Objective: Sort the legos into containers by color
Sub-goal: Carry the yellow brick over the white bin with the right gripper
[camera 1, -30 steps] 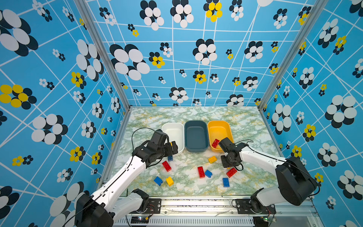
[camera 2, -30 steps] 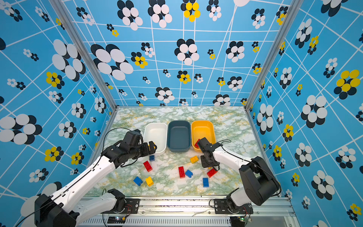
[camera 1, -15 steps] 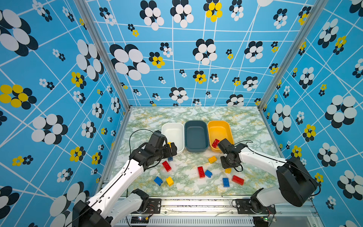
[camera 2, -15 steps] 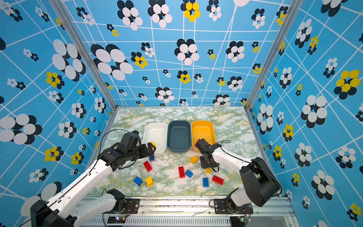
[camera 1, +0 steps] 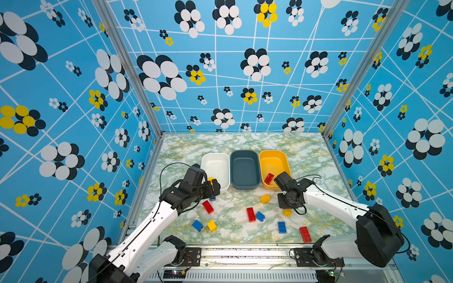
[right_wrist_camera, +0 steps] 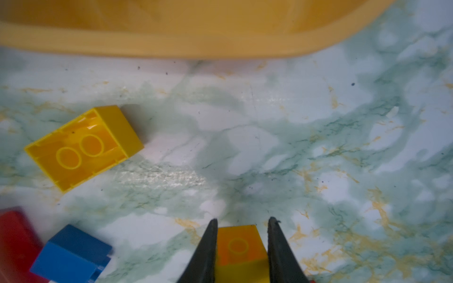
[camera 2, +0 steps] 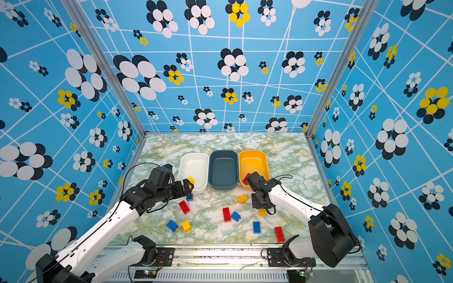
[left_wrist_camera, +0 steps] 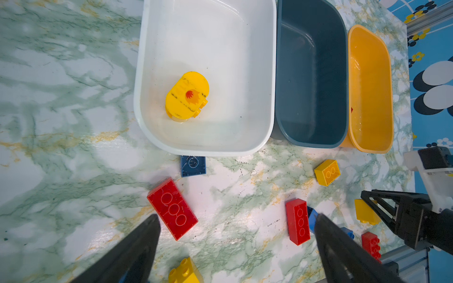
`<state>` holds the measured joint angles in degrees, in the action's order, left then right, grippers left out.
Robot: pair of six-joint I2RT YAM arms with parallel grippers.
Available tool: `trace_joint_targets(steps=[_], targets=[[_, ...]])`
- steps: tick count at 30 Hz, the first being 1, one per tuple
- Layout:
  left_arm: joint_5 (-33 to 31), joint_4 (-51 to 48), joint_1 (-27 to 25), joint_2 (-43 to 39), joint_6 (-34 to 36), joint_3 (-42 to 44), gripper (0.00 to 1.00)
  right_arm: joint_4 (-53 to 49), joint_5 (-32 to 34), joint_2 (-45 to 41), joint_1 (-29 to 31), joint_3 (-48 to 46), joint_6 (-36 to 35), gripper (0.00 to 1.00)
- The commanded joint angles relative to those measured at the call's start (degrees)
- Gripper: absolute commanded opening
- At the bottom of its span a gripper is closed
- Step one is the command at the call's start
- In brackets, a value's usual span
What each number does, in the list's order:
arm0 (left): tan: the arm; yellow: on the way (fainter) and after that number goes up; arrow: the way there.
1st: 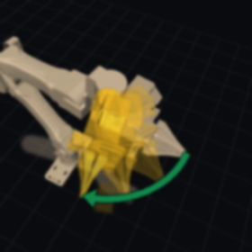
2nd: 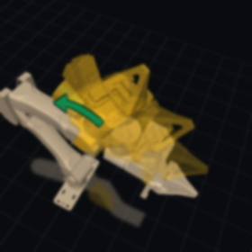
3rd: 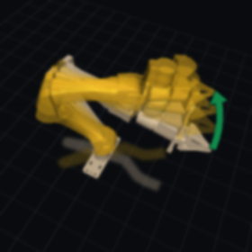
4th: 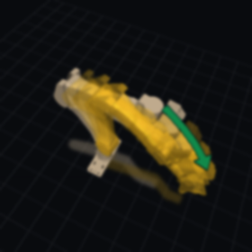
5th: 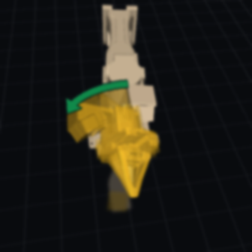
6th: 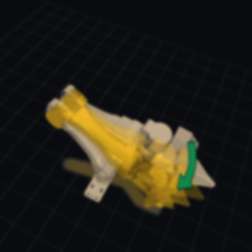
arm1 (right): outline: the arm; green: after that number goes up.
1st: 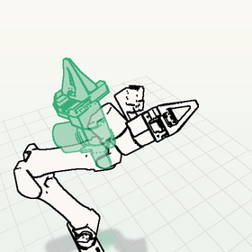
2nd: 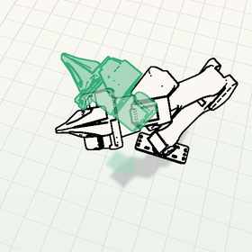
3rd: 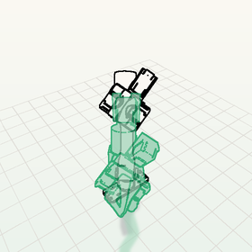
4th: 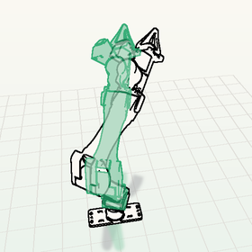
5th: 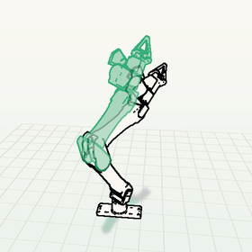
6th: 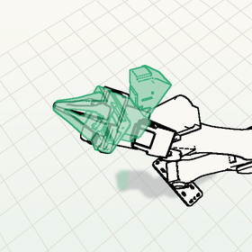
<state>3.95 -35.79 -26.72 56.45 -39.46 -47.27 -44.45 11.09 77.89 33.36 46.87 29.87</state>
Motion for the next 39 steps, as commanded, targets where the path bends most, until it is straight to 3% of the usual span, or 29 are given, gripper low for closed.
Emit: trace_joint_targets(steps=[1, 8, 14, 22, 39], targets=[[0.8, 0.2, 0.4, -0.4, 0.6, 0.9, 0.99, -4.0, 0.5, -3.6, 0.4, 0.6, 3.7, 0.20], [0.9, -0.8, 0.9, -2.3, 0.4, 2.2, 0.99, -8.3, -0.7, -7.9, 2.3, 5.0, 7.6, 0.17], [0.5, -3.5, 2.1, -4.4, 0.2, 2.5, 0.99, -9.7, -0.1, -4.0, 9.3, 14.3, 11.4, 0.16], [-0.3, -6.2, 3.6, -8.3, -1.9, 4.0, 0.99, -6.6, -0.3, 9.0, 17.3, 30.1, 13.5, 0.16], [-2.5, -8.7, 3.4, -9.5, -3.0, 3.9, 0.99, -5.5, -8.2, 43.7, 18.5, 70.4, 6.8, 0.16]])
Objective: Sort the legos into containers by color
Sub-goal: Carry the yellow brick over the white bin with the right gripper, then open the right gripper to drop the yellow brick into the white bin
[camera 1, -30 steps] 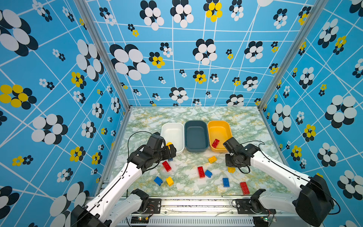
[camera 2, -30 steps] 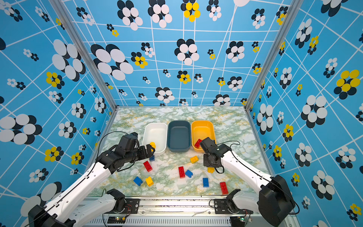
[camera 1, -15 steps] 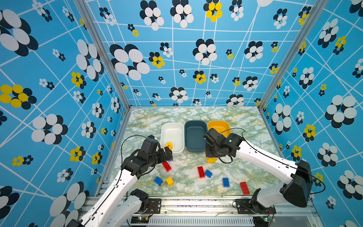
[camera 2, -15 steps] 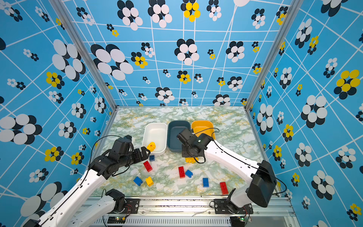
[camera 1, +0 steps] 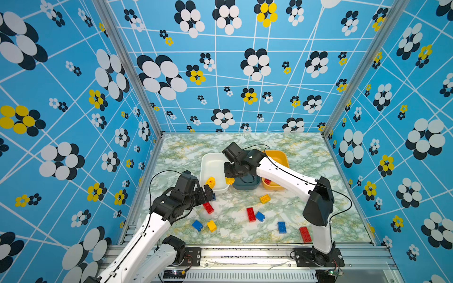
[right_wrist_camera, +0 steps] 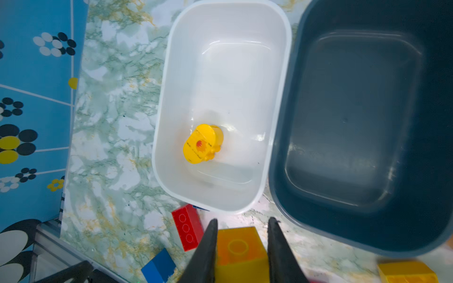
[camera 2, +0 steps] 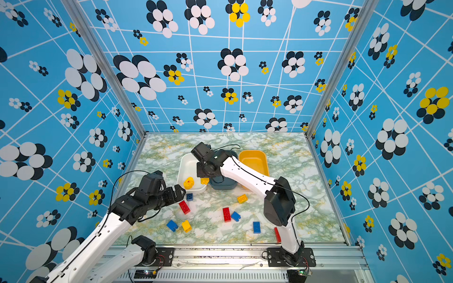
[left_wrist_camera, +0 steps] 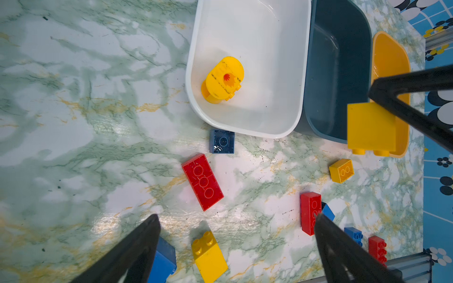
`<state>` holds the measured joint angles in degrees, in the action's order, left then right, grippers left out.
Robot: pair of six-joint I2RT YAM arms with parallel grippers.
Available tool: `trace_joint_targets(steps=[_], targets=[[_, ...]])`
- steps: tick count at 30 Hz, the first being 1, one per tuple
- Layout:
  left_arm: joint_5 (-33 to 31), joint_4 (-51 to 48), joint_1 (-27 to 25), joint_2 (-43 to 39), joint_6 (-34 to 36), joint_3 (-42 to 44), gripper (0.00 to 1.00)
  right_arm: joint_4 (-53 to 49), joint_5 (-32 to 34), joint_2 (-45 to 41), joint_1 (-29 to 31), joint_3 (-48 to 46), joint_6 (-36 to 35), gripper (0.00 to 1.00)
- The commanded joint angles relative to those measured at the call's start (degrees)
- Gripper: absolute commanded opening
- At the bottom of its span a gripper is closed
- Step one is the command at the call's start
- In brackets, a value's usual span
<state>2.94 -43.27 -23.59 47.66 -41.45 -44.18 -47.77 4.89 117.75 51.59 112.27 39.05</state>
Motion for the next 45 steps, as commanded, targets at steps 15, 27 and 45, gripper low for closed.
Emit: trace_joint_targets(steps=[15, 27, 45], targets=[[-2.6, -0.9, 0.3, -0.8, -1.6, 2.3, 0.99, -13.0, -2.4, 26.4, 0.1, 30.1, -4.6, 0.33], [-2.7, 0.2, 0.4, -0.3, -2.0, 2.5, 0.99, -14.7, -2.3, 20.4, 0.1, 27.8, -6.1, 0.57], [-2.6, 2.9, 0.4, 1.0, -1.4, 2.4, 0.99, -4.2, -0.6, -12.7, 0.1, -15.6, -3.7, 0.78]])
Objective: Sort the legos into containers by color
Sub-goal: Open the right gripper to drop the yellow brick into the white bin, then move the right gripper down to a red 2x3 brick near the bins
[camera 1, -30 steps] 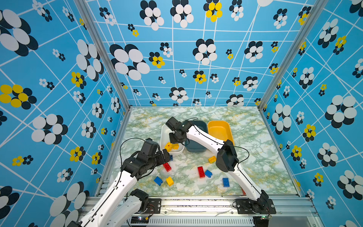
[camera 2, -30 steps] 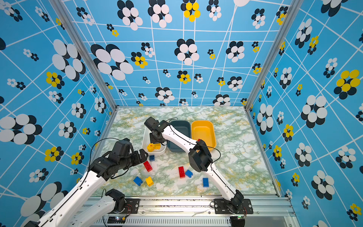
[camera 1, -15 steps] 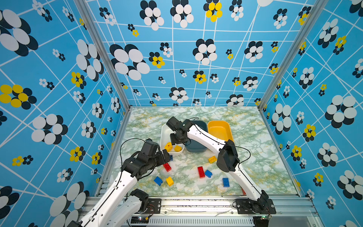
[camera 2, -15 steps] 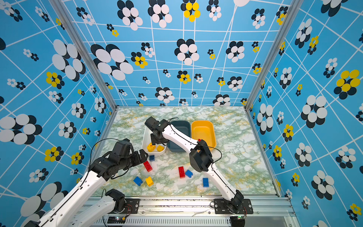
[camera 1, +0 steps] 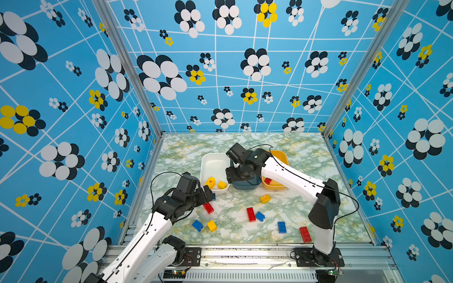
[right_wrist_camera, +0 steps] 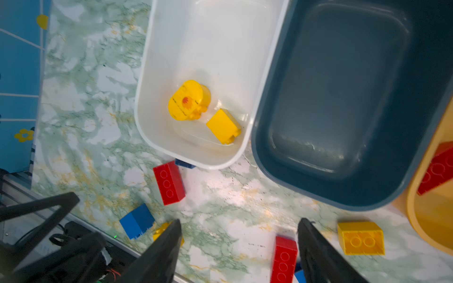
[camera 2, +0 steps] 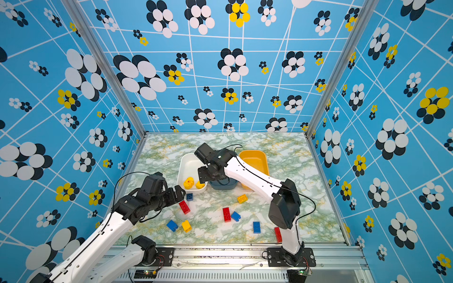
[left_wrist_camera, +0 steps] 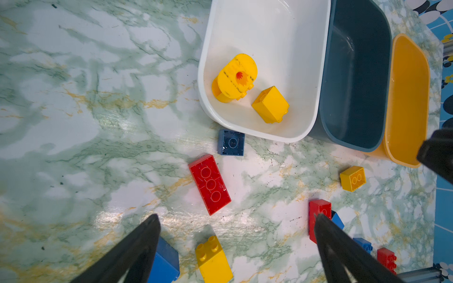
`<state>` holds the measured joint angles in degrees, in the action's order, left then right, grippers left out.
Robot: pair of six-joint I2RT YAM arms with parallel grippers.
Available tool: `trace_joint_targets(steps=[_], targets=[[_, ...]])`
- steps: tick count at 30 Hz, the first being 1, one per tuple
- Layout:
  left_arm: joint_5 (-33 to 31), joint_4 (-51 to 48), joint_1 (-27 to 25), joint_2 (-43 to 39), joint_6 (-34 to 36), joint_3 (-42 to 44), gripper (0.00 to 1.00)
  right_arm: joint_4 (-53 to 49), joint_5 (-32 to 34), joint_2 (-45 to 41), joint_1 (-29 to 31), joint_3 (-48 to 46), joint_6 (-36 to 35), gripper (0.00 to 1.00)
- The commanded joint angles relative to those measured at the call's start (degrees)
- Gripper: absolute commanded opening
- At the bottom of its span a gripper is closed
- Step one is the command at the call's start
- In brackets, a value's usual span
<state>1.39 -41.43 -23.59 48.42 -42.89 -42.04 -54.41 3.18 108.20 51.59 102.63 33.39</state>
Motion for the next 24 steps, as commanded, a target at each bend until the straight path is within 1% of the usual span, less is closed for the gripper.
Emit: trace_joint_targets(steps=[1, 5, 11, 17, 24], targets=[[-0.9, 1.3, 0.4, 0.3, 0.0, 0.3, 0.99, 3.0, 1.0, -5.0, 0.1, -9.2, 2.6, 0.78], [-0.6, 1.4, 0.4, 0.5, 0.3, 0.6, 0.99, 5.4, 0.4, -10.2, 0.3, -20.1, 4.3, 0.79], [-0.1, 1.6, 0.4, 0.8, 0.8, 0.6, 0.99, 7.5, 0.4, -12.2, 1.8, -28.3, 4.6, 0.79], [0.2, 1.3, 0.3, 0.9, 1.1, 0.5, 0.99, 9.6, 0.2, -8.9, 4.0, -31.2, 4.8, 0.79], [1.2, 0.7, 0.4, 0.0, 1.0, 1.0, 0.99, 10.3, 0.6, -4.9, 5.6, -31.5, 5.0, 0.77]])
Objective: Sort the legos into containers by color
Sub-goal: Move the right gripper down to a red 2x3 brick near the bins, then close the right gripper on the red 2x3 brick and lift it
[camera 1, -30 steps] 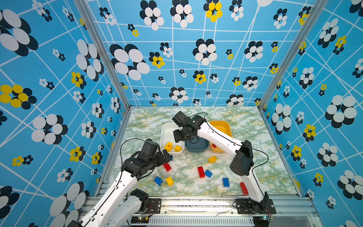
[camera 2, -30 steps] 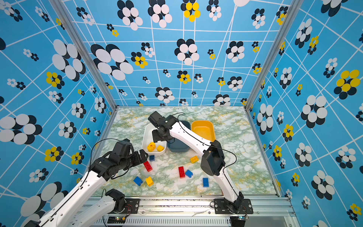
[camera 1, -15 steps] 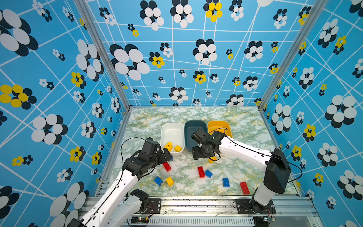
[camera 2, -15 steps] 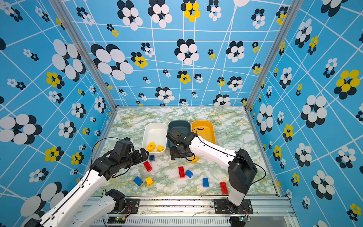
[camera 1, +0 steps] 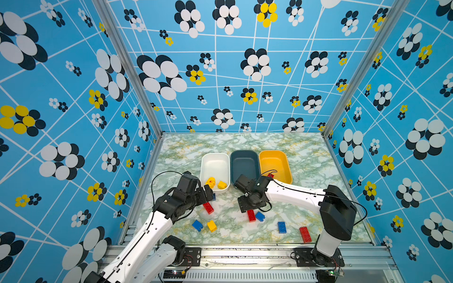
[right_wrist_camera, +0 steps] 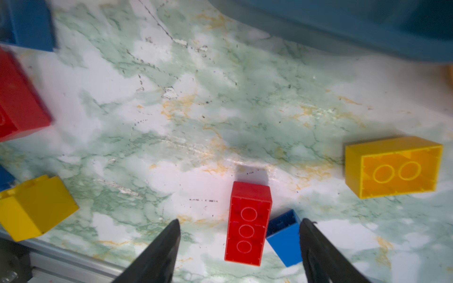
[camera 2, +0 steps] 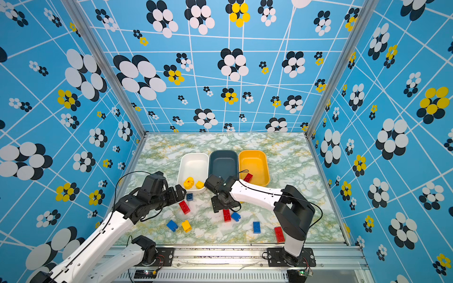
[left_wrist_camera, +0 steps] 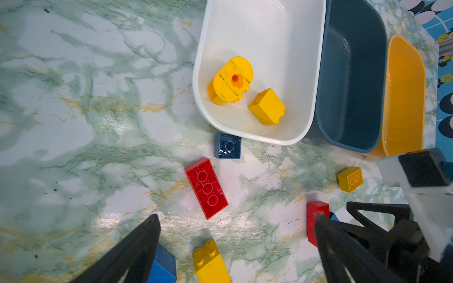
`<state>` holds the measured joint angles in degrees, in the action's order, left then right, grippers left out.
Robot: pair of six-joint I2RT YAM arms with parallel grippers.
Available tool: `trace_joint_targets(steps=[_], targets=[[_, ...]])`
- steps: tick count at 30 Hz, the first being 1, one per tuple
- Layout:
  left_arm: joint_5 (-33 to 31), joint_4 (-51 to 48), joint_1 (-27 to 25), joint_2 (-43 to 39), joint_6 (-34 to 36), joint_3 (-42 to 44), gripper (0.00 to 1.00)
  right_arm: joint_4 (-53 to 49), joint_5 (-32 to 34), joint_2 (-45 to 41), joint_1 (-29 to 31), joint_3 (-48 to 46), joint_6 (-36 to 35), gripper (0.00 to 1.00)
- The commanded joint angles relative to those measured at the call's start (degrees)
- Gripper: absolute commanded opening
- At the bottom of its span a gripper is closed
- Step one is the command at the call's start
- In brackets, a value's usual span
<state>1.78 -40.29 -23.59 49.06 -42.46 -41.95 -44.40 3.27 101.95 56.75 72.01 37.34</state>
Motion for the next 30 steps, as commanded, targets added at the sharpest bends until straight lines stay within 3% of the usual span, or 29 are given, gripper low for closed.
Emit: trace_joint_targets(steps=[1, 20, 30], targets=[[1.2, -0.5, 0.4, -0.7, 0.4, 1.2, 0.99, 0.2, 0.6, 1.7, 0.5, -0.9, 1.1, 0.77], [2.0, -0.2, 0.4, -1.3, 0.0, 2.1, 0.99, 1.5, 0.0, 6.1, 1.6, -2.0, 2.2, 0.63], [1.7, -0.6, 0.4, -1.6, 0.1, 1.9, 0.99, 0.6, 0.7, 7.3, 1.9, -0.8, 2.3, 0.44]])
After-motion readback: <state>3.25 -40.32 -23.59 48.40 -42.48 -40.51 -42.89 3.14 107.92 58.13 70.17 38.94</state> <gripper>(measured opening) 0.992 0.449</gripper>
